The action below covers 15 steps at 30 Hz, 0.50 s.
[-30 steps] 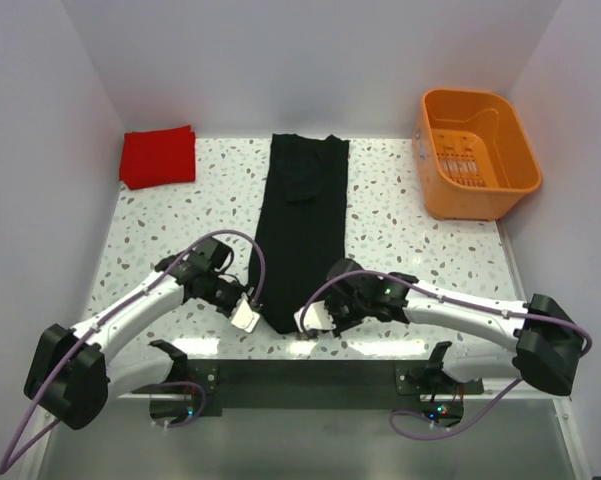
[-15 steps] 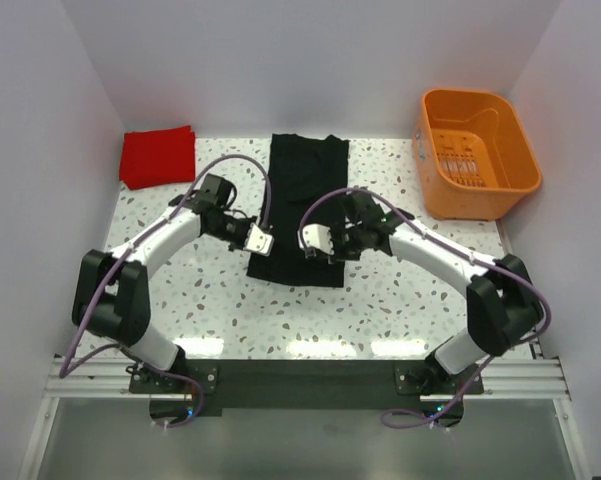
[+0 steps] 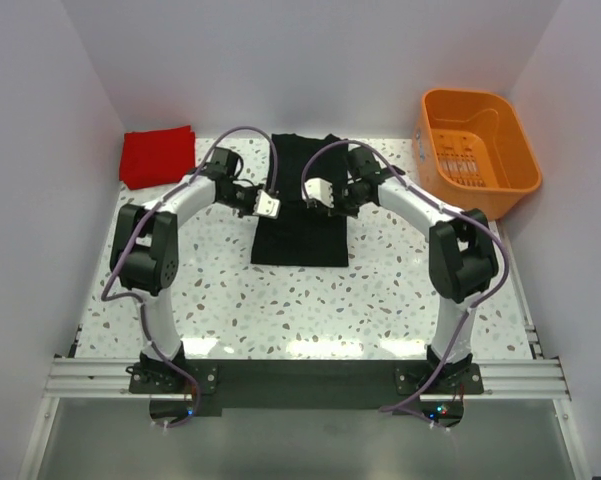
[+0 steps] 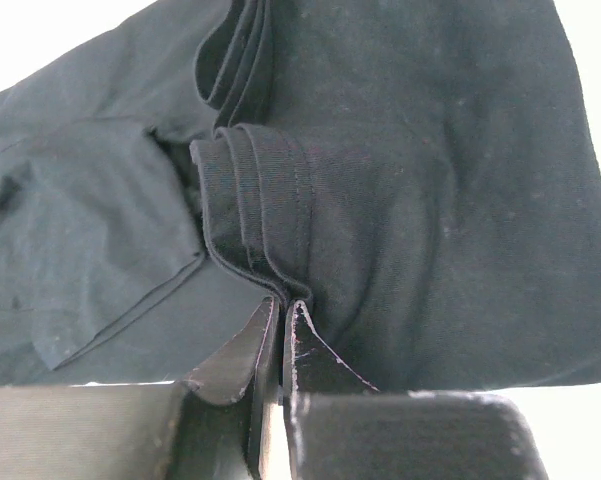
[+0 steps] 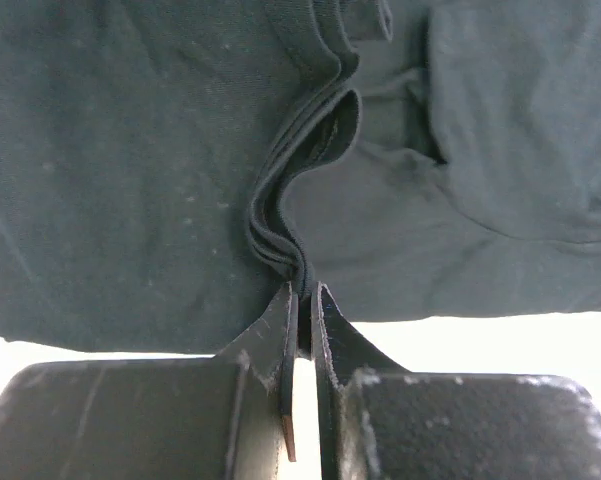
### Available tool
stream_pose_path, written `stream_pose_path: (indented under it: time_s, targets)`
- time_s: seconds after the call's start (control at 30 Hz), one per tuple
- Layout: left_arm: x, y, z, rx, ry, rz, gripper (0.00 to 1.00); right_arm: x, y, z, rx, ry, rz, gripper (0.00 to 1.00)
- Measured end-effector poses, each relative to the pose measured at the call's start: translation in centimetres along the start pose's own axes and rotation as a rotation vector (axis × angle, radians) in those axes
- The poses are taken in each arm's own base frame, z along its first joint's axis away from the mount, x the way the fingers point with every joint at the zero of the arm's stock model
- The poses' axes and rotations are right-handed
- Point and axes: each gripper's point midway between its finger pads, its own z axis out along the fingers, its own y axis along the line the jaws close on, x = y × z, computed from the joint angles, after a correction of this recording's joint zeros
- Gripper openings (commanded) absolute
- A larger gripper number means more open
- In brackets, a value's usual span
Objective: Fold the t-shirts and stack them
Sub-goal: Fold the tshirt
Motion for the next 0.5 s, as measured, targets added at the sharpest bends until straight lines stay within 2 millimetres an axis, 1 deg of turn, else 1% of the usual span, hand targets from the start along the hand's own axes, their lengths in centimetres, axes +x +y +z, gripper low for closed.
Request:
stream_pose_path:
  time_s: [0.1,0.2,0.5]
  targets:
    - [0.9,1.4,0.5,-0.012,0.006,0.008,0.00,0.7,-1.0,0.6,0.004,0.007,0.005,0.00]
    - [1.9,2.4,1.0,-0.022,0.013,0.014,0.00,1.6,-1.5,1.1,0.000,0.016,0.013,0.00]
    - [4.2,4.0,2.2,-0.046,0.031,0.024,0.00,3.3,-2.2,3.0,-0.015,0.041,0.031,0.00]
